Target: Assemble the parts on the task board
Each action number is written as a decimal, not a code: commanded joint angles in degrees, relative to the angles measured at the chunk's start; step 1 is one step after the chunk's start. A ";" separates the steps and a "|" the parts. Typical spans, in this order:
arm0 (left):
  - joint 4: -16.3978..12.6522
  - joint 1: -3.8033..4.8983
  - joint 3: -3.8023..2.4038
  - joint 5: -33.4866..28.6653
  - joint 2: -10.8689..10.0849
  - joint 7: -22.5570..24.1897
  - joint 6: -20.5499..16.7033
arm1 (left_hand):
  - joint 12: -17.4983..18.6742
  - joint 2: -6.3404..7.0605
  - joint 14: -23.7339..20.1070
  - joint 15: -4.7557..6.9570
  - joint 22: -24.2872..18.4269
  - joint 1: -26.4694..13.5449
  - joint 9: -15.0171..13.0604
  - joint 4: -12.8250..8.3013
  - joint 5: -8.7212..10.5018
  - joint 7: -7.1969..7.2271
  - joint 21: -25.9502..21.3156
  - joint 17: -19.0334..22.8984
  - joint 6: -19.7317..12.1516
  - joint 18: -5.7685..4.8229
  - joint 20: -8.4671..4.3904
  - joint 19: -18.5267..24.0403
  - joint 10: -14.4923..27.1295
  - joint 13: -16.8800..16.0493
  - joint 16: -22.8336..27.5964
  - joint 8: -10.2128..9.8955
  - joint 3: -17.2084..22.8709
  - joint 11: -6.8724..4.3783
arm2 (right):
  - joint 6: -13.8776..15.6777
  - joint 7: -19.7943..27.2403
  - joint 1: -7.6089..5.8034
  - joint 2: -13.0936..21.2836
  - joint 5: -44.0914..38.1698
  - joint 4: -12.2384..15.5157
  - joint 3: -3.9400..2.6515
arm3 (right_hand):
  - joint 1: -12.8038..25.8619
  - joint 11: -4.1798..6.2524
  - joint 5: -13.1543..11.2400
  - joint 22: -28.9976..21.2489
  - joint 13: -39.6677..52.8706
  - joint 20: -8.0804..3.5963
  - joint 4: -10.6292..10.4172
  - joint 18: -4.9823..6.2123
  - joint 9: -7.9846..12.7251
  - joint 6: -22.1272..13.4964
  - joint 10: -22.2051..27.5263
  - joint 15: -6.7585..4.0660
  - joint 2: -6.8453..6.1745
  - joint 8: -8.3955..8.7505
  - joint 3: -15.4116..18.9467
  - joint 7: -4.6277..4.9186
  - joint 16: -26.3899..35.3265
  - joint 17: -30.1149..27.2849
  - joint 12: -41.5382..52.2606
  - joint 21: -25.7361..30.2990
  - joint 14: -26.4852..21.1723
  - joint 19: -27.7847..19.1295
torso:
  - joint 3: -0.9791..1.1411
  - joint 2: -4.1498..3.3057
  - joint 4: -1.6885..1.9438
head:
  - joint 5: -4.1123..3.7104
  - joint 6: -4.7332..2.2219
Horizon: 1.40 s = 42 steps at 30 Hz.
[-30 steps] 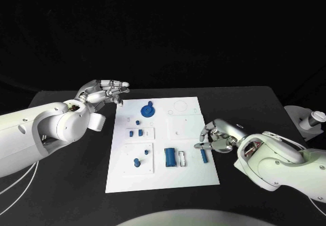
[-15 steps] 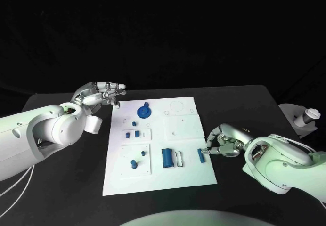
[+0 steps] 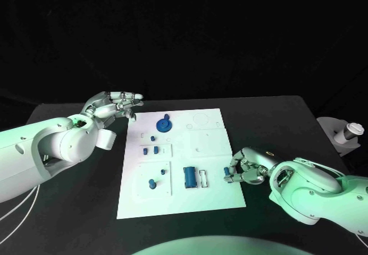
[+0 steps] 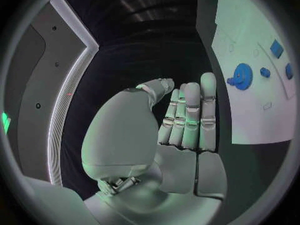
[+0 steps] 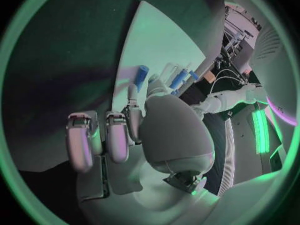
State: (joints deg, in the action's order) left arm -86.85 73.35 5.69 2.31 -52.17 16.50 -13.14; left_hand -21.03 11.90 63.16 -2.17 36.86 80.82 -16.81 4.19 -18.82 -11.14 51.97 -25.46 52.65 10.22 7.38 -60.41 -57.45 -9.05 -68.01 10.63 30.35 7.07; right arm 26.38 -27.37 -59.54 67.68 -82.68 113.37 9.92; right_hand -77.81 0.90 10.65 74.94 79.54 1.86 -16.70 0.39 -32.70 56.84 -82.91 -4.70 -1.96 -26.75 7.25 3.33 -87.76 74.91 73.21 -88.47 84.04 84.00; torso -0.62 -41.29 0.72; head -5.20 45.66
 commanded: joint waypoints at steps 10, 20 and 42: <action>-0.23 0.03 -0.04 -0.13 -0.08 0.20 0.94 | -0.22 -0.65 -0.07 -0.16 0.10 0.05 0.07 -0.05 -0.30 0.03 0.14 0.07 -0.26 0.37 0.05 -0.55 0.53 -0.10 -0.24 0.08 0.26 -0.04 | -2.46 -2.03 0.89 -2.47 -5.49 -1.50 0.03 | -0.93 -0.03 0.30 14.63 -1.47 0.01 0.27 -0.06 0.39 -0.05 -0.15 0.29 0.83 0.98 -0.62 0.04 -0.05 8.80 -0.52 -0.01 4.75 5.47 | 0.02 0.03 -0.04 | 0.30 -0.05; -0.35 0.03 -0.04 -0.13 -0.15 0.08 1.01 | -0.28 -0.69 -0.08 -0.18 0.11 -0.03 0.07 0.02 -0.30 0.00 0.16 0.08 -0.27 0.37 0.05 -0.56 0.62 -0.11 -0.26 0.12 0.26 -0.01 | -2.98 -3.06 1.13 -3.90 -10.02 -2.39 0.03 | -7.86 0.62 -5.02 14.68 -1.45 -0.40 1.04 -0.10 1.17 1.09 0.00 -0.26 2.19 2.68 -7.68 -0.68 -0.04 8.88 -0.89 -0.21 4.75 5.54 | -0.02 0.06 -0.04 | 0.38 0.04; -0.56 0.03 -0.03 -0.12 -0.35 -0.12 1.10 | -0.35 -0.72 -0.09 -0.21 0.12 -0.14 0.08 0.11 -0.30 -0.03 0.17 0.09 -0.32 0.36 0.08 -0.56 0.74 -0.14 -0.29 0.15 0.26 0.02 | 1.75 -4.16 0.57 -4.33 -10.81 0.80 -0.07 | 1.91 0.54 6.56 15.00 -0.39 -0.51 8.15 -0.34 -4.20 0.40 -1.15 -0.23 -10.09 0.02 -42.45 -0.46 -0.27 9.82 -0.38 -1.32 4.94 5.93 | -0.02 0.11 -0.07 | 0.85 0.02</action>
State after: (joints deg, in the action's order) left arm -87.21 73.35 5.69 2.31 -52.57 16.20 -12.97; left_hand -21.07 11.67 63.16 -2.17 36.89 80.59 -16.82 4.19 -18.82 -11.14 51.97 -25.41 52.65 10.21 7.58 -60.62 -57.02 -9.14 -68.00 10.63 30.35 7.06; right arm 26.38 -30.49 -58.79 63.40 -93.53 113.73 9.90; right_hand -76.57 1.73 17.00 74.92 74.95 1.44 -16.59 0.40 -36.23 57.40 -83.75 -5.04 -12.22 -26.40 -26.85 2.96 -87.76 74.95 72.58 -89.51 83.70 84.00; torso -0.62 -41.19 0.64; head -4.38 45.70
